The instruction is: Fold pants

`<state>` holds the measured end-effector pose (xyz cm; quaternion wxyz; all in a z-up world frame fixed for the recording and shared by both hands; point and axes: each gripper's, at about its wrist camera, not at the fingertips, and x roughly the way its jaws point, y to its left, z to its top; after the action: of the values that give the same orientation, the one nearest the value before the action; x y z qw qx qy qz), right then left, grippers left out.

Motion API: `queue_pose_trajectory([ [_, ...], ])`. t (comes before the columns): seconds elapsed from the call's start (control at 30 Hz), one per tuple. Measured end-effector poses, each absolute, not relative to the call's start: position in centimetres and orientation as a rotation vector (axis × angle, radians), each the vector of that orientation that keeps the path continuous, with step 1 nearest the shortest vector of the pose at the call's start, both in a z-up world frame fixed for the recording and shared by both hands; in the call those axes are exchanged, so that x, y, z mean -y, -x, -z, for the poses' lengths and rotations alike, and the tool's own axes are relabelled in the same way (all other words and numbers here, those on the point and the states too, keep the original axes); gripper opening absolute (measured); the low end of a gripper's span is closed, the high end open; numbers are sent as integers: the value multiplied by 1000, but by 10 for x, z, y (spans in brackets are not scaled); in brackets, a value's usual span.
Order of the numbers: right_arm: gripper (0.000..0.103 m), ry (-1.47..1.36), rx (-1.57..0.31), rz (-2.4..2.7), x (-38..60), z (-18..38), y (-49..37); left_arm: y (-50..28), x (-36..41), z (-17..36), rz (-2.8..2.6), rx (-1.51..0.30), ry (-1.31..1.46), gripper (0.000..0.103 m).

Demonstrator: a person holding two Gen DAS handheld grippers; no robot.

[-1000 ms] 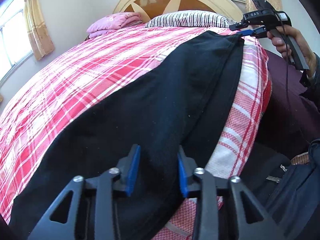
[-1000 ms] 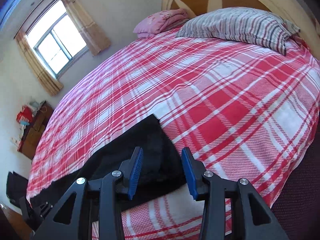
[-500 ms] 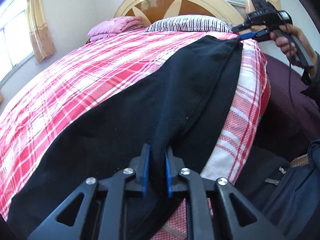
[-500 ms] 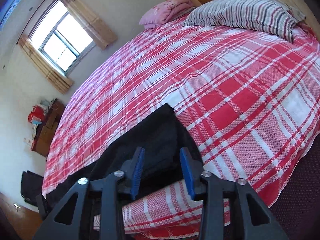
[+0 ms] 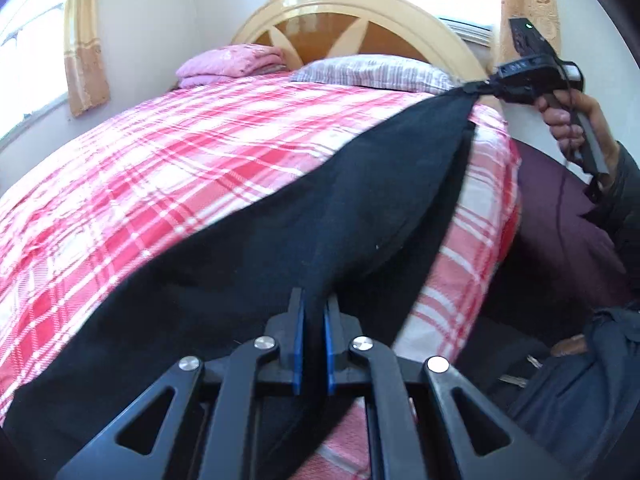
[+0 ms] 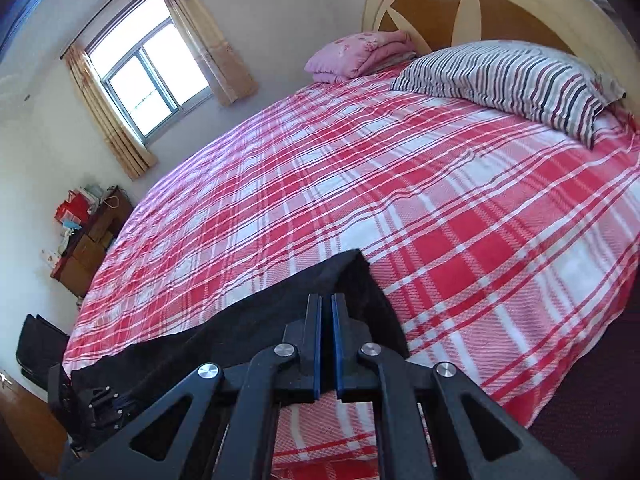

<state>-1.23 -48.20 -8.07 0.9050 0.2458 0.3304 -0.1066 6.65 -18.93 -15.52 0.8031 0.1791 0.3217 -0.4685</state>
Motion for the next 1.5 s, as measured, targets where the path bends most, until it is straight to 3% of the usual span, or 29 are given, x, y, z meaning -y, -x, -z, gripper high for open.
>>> queue_pose_trajectory([
  [0.23, 5, -524, -815, 292, 509, 111, 5, -54, 205, 176, 1061, -733, -474, 10],
  [0.33, 7, -542, -831, 321, 515, 120, 4, -59, 202, 174, 1053, -729, -445, 14],
  [0.4, 18, -529, -840, 367, 517, 118, 4, -59, 200, 171, 1054, -727, -446, 25],
  [0.43, 28, -467, -832, 436, 514, 112, 6, -56, 198, 169, 1051, -709, -455, 36],
  [0.47, 32, -428, -818, 473, 512, 106, 8, -53, 196, 167, 1044, -691, -467, 50],
  [0.63, 39, -362, -722, 339, 469, 81, 6, -47, 174, 148, 1000, -588, -475, 69],
  [0.87, 42, -193, -909, 13, 361, 128, -36, -77, 155, 157, 870, -650, -517, 70],
  [0.93, 52, -84, -924, -7, 332, 143, -40, -82, 147, 174, 822, -694, -562, 70],
  [1.03, 54, 86, -938, 50, 308, 148, -42, -90, 130, 182, 819, -737, -488, 72],
  [1.23, 54, -196, -873, -82, 320, 120, -48, -95, 96, 164, 756, -697, -416, 73],
  [1.37, 54, -206, -849, -137, 289, 113, -81, -103, 61, 157, 666, -661, -396, 80],
  [1.5, 54, -230, -894, -302, 242, 113, -131, -111, 34, 164, 590, -690, -356, 80],
])
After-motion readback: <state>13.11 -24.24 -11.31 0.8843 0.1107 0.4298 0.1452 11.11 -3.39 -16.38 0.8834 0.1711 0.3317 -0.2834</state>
